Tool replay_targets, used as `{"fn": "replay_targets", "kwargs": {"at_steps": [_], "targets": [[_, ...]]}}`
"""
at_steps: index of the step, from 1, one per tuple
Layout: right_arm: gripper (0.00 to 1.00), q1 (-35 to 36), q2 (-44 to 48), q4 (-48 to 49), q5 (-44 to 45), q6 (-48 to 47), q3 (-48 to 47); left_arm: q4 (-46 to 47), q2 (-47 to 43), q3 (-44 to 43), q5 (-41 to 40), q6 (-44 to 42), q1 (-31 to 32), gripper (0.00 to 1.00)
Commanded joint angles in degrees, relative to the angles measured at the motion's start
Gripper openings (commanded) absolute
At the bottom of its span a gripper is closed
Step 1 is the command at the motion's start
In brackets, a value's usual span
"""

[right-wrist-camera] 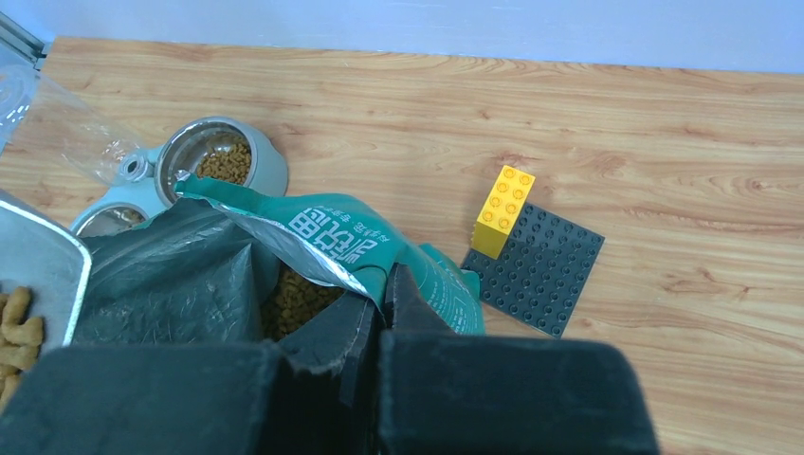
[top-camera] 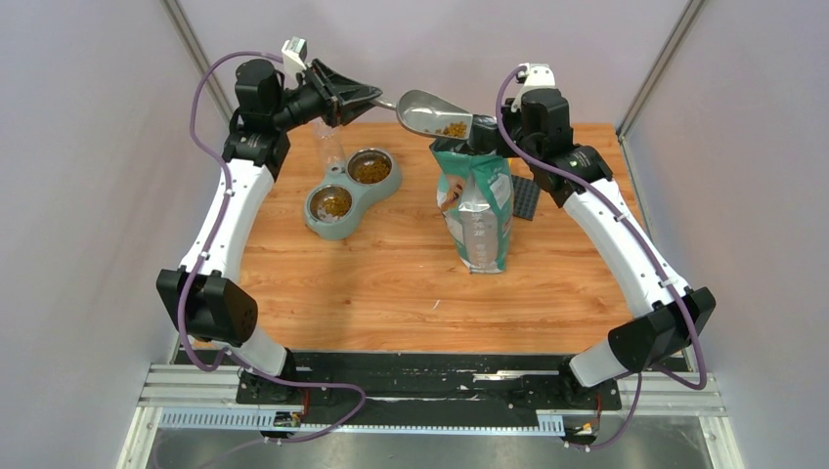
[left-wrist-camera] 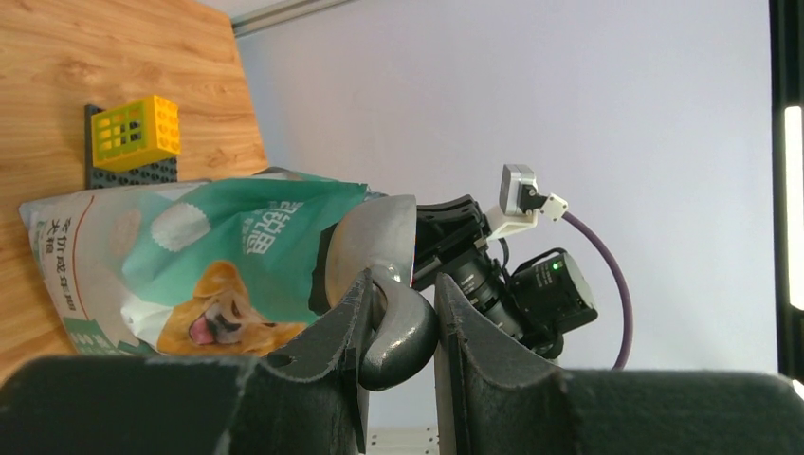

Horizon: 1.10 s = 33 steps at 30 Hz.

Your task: Serve the pet food

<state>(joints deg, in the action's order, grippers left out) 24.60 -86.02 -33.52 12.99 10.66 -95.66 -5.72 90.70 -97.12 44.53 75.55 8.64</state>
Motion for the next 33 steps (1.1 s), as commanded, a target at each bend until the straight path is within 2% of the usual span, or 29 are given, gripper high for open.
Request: {"fn": "replay_targets", "kwargs": {"at_steps": [1, 9, 18, 27, 33], "targets": [[0.00, -0.7, 2.6, 5.0, 2.4, -0.7, -0.8, 0.3, -1.8, -2.1, -0.5, 0.1, 0.1, 0.00], [0.00, -0.7, 2.4, 5.1, 2.6, -0.8, -0.6, 3.1, -4.8, 2.2, -0.3, 3.6, -3.9, 0.00], [0.00, -1.4, 2.4, 5.0, 2.6, -0.6, 0.0, -1.3, -14.1, 11.4, -0.9, 0.6, -15.7, 0.00], [0.00, -2.1, 2.2, 5.0, 1.9, -0.8, -0.1, -16.1, -22.4, 22.4, -5.6, -12.5, -25.0, 0.00], [0.00, -2.6, 2.1, 4.9, 1.7, -0.8, 0.2, -18.4, -22.4, 25.9, -8.7, -18.5, -27.9, 0.00]]}}
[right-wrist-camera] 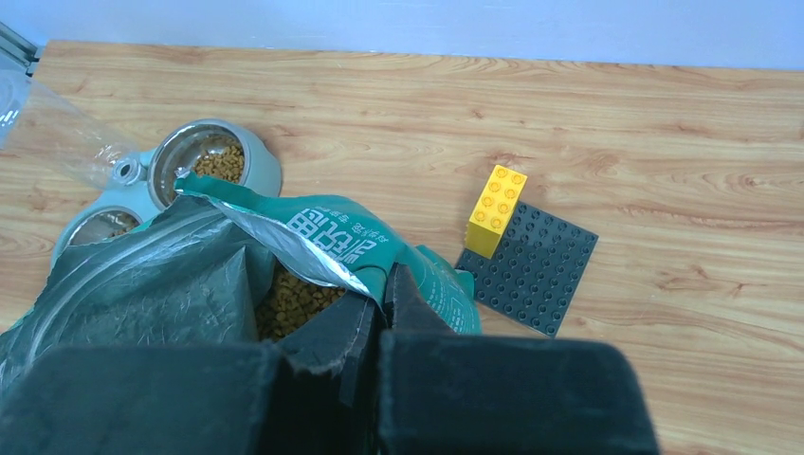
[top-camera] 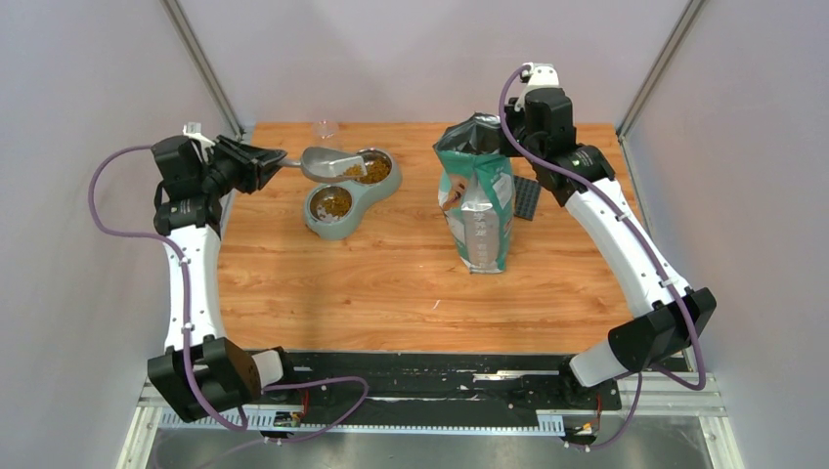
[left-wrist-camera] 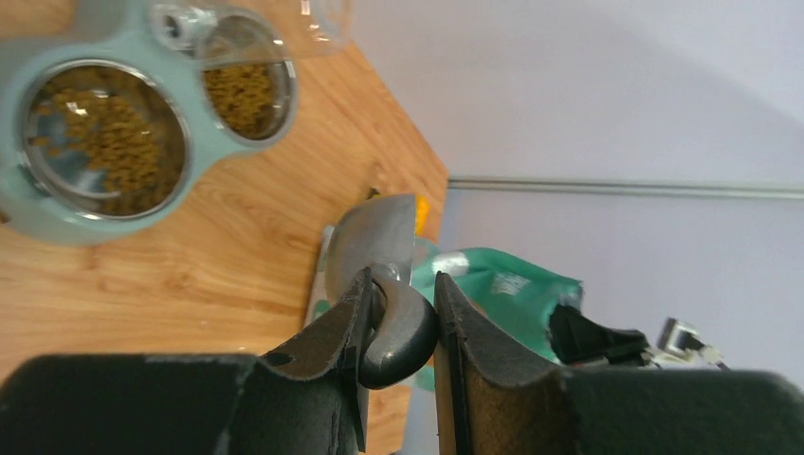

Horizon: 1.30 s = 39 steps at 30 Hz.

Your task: Serve the pet food

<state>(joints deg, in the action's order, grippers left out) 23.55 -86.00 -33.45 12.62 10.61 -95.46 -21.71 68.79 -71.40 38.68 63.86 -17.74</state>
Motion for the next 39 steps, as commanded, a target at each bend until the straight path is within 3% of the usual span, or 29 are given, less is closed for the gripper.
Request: {"fn": "replay_targets", "kwargs": {"at_steps": [1, 7, 16, 30, 39], "targets": [[0.00, -1.6, 2.1, 4.8, 2.0, -0.8, 0.2, -2.7, -0.3, 0.4, -4.4, -8.0, -1.6, 0.00], [0.00, -2.2, 2.2, 4.8, 1.5, -0.4, 0.3, -6.2, 1.9, 1.5, -13.3, -17.2, -1.9, 0.00], [0.00, -2.6, 1.8, 4.8, 1.5, -0.5, 0.0, 3.7, 5.7, 5.1, -17.0, -20.3, -0.8, 0.00], [0.00, -3.1, 0.9, 4.4, 2.4, -0.6, -1.2, 8.6, 10.2, 2.3, -37.4, -38.5, 12.8, 0.00], [0.00, -3.4, 0.3, 4.3, 2.4, -0.7, -1.7, 8.5, 6.9, 0.2, -50.5, -49.4, 16.9, 0.00]]}}
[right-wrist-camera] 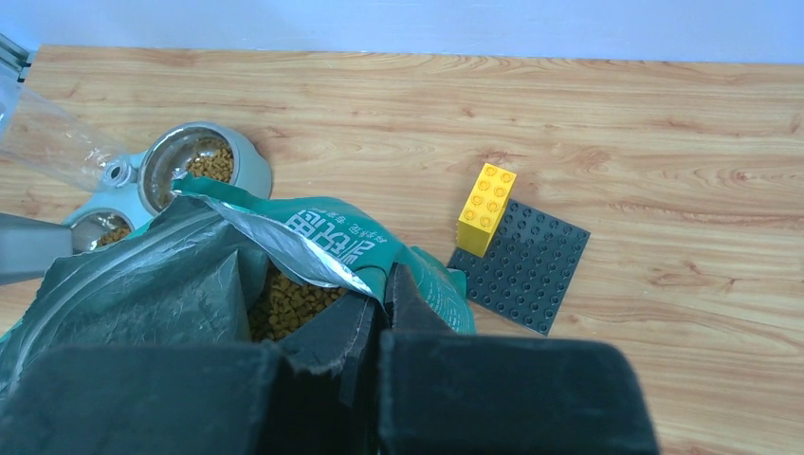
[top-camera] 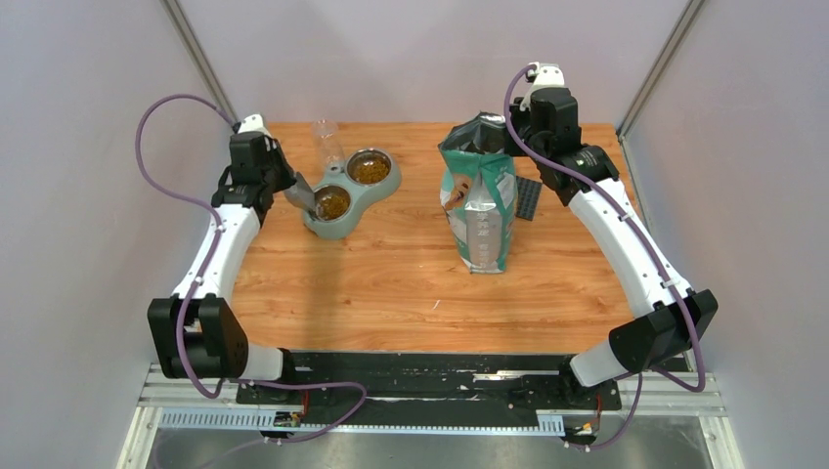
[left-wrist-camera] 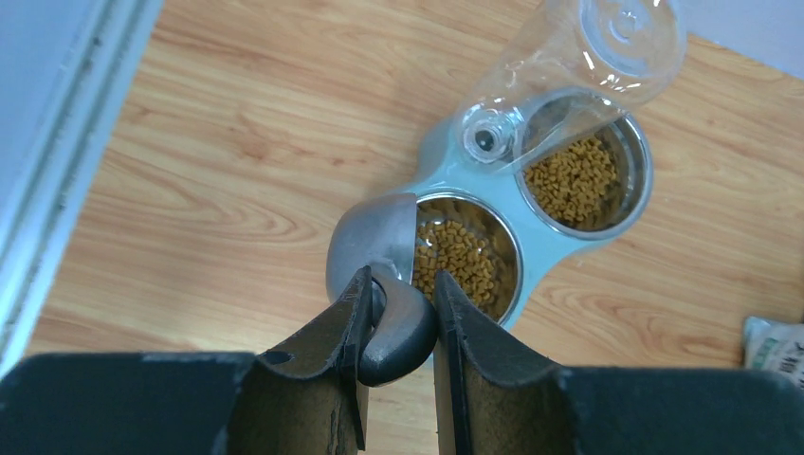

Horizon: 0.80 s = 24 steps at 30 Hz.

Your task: Serve the pet food

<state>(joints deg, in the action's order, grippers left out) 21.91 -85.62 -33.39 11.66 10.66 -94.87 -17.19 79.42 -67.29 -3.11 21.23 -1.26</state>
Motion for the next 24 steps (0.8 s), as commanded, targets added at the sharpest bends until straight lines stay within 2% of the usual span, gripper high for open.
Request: {"fn": "replay_targets", "kwargs": {"at_steps": [1, 8, 15, 17, 20, 22, 24], "targets": [[0.00, -1.8, -0.2, 4.3, 3.3, -0.6, -2.4, 3.7, -4.2, -4.1, -9.4, -6.6, 0.4, 0.00], [0.00, -2.0, -0.5, 4.3, 2.4, -0.3, -2.4, -2.4, -3.6, -7.1, -19.9, 3.8, 0.3, 0.00], [0.00, -2.0, -0.2, 4.3, 2.1, -0.2, -2.3, -2.5, -3.5, -6.1, -20.0, 18.8, -3.2, 0.00], [0.00, -2.0, -0.1, 4.3, 1.8, -0.2, -2.4, -0.6, -3.4, -3.2, -19.0, 26.4, -5.6, 0.00], [0.00, -2.0, 0.2, 4.3, 2.1, -0.5, -2.4, 9.2, -4.5, 6.5, -21.1, 41.7, -8.4, 0.00], [0.00, -2.2, 0.3, 4.3, 2.1, -0.7, -2.5, 13.1, -3.5, 9.9, -23.1, 47.7, -8.5, 0.00], [0.00, -2.4, 0.4, 4.3, 2.1, -0.6, -2.4, 12.3, -0.7, 9.8, -23.5, 51.5, -8.5, 0.00]]}}
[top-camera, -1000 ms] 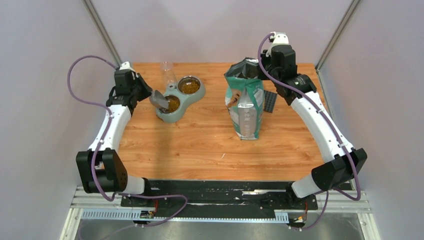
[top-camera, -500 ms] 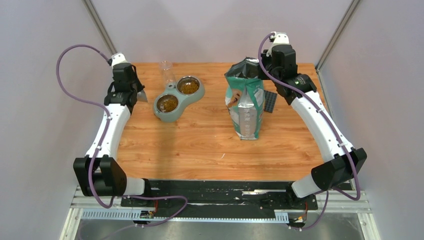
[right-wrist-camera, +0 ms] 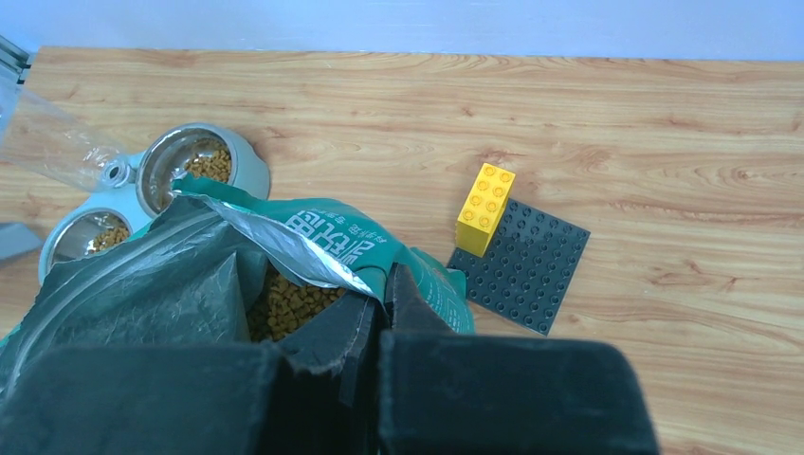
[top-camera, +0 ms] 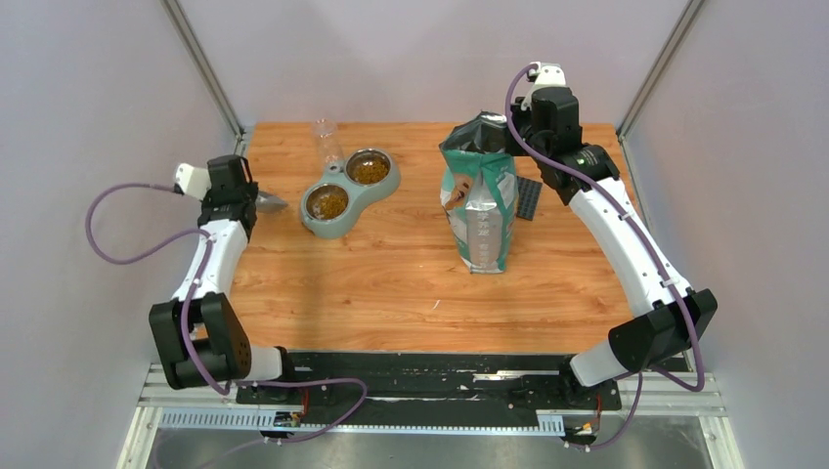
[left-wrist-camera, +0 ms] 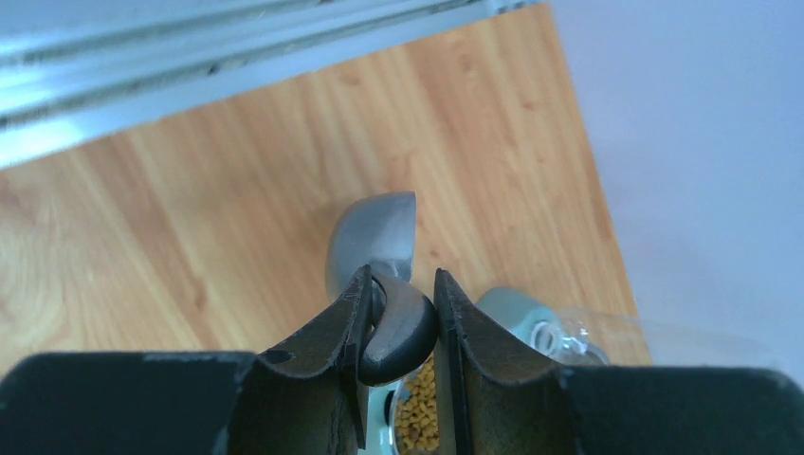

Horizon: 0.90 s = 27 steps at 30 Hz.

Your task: Serve the pet food

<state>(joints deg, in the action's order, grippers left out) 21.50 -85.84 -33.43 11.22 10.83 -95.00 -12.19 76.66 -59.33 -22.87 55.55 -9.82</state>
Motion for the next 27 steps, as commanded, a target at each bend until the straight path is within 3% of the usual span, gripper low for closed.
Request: {"fn": "replay_targets", "kwargs": {"at_steps": [1, 6, 8, 12, 13, 15, 24, 27], "targets": [[0.00, -2.1, 0.7, 4.4, 2.5, -0.8, -2.1, 6.6, 3.0, 1.4, -3.7, 18.3, 0.1, 0.00], [0.00, -2.3, 1.1, 4.8, 2.1, -0.1, -1.4, 1.9, 5.5, 3.1, -7.4, 26.0, 0.3, 0.00], [0.00, -2.4, 1.0, 4.9, 1.9, 0.1, -1.3, -2.5, 5.3, 3.7, -9.5, 28.5, 0.4, 0.08], [0.00, -2.6, 0.4, 5.0, 1.9, 0.2, -1.4, -7.0, 3.5, 7.0, -10.4, 32.4, 0.4, 0.40], [0.00, -2.7, 0.4, 5.0, 1.9, 0.2, -1.5, -8.6, 3.2, 8.0, -10.5, 33.6, 0.4, 0.52], [0.00, -2.9, 0.2, 4.9, 1.6, 0.2, -1.7, -10.0, 2.3, 9.0, -10.6, 34.3, 0.4, 0.64], [0.00, -3.4, 0.5, 4.9, 1.0, 0.4, -1.3, -18.2, 2.0, 7.8, -11.3, 33.0, 0.3, 0.91], [0.00, -3.7, 0.5, 5.0, 0.8, 0.5, -1.2, -22.2, 1.5, 5.4, -10.4, 27.9, 0.4, 0.99]]}}
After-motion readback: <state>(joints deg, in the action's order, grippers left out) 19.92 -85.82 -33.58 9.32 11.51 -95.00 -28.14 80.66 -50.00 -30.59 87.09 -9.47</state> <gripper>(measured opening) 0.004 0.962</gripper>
